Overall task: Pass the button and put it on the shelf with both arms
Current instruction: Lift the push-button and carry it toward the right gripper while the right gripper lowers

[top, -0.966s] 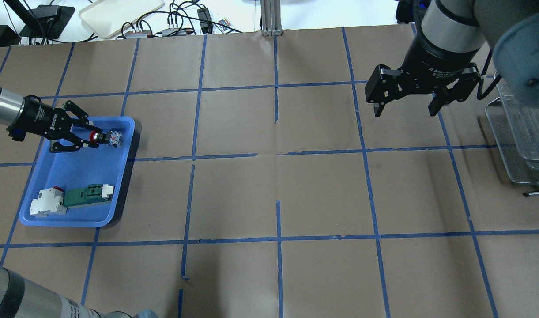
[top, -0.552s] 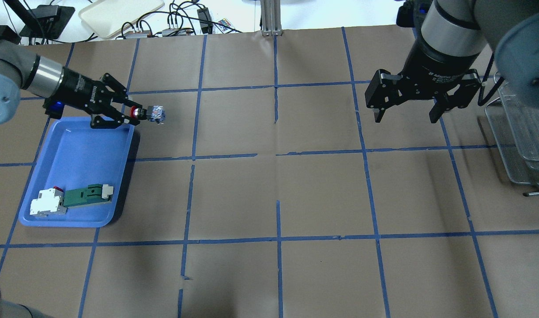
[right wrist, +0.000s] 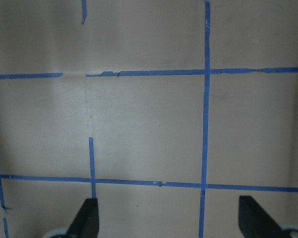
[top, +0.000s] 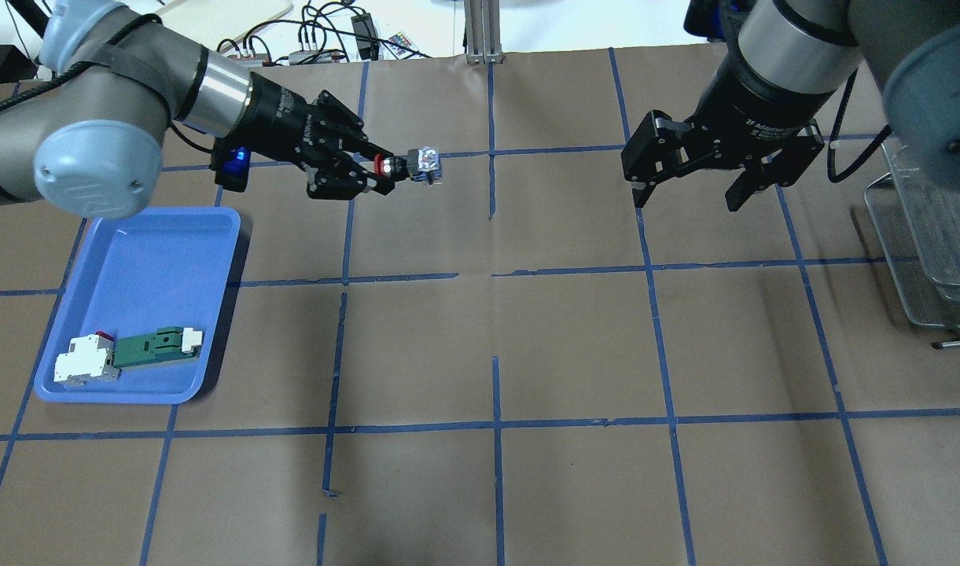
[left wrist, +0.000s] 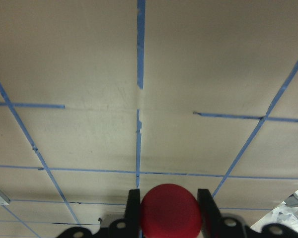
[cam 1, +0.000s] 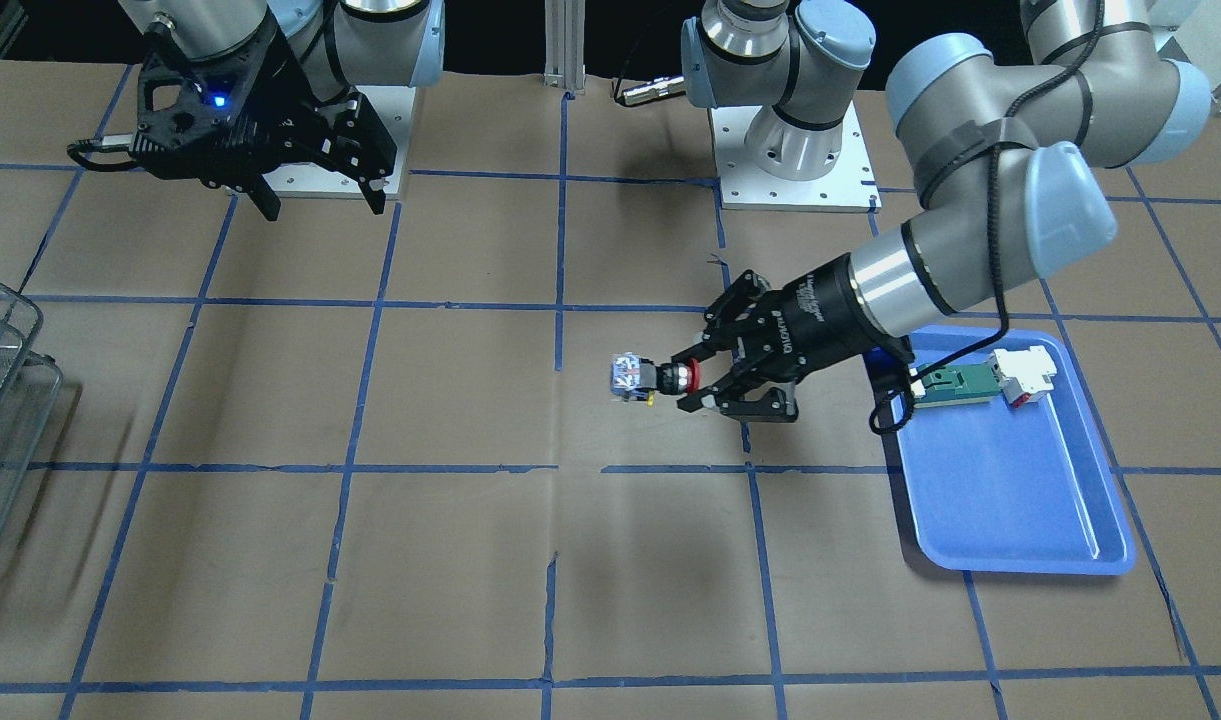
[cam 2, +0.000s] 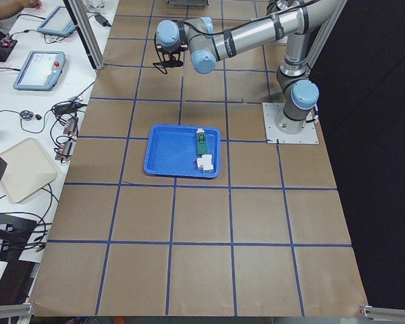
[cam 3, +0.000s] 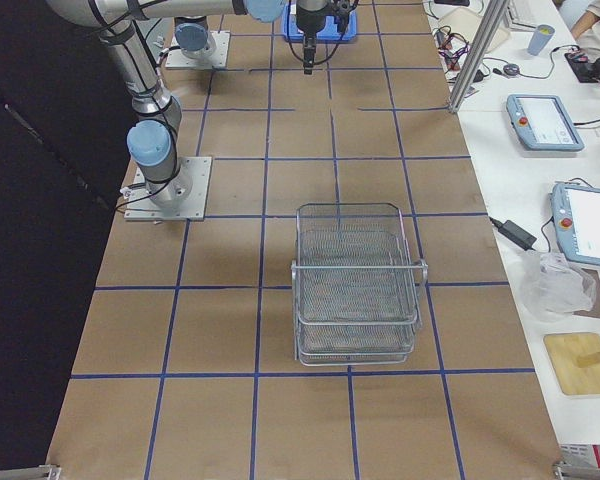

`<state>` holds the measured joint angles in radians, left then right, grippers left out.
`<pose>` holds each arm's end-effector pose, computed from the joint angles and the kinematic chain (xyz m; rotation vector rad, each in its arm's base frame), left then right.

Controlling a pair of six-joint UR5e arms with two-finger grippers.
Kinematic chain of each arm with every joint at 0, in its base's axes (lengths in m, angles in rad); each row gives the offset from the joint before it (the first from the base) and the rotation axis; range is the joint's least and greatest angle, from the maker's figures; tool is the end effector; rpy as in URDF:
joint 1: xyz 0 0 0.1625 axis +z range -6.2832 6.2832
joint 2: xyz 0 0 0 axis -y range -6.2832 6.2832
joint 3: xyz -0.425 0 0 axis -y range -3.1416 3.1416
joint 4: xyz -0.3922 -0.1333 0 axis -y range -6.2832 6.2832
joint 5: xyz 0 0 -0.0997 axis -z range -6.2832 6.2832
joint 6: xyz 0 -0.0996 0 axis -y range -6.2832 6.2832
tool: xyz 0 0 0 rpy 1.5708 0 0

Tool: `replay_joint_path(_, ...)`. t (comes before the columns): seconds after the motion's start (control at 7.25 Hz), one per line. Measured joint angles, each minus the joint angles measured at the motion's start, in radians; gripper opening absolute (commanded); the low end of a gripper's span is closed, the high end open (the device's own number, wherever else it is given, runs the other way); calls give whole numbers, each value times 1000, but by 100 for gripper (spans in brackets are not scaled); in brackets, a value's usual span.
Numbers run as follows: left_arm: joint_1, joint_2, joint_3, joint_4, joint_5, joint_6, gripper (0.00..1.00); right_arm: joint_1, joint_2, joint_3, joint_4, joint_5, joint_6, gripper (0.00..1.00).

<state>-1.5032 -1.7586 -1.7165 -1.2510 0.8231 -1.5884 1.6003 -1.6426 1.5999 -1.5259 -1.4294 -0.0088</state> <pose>-0.1635 -0.5610 0.3772 1.8617 -1.7003 -0.6942 0.1609 -0.4563 0.5043 -0.0572 2.9997 0.0055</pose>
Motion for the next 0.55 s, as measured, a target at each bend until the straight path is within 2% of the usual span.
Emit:
replay_joint_path(0.28, -120, -12, -8, 168, -11, -210, 0, 4, -5, 1, 7, 7, -235, 100)
replay_joint_path(0.55, -192, -16, -34, 255, -11, -306, 0, 7, -9, 1, 7, 21, -476, 100)
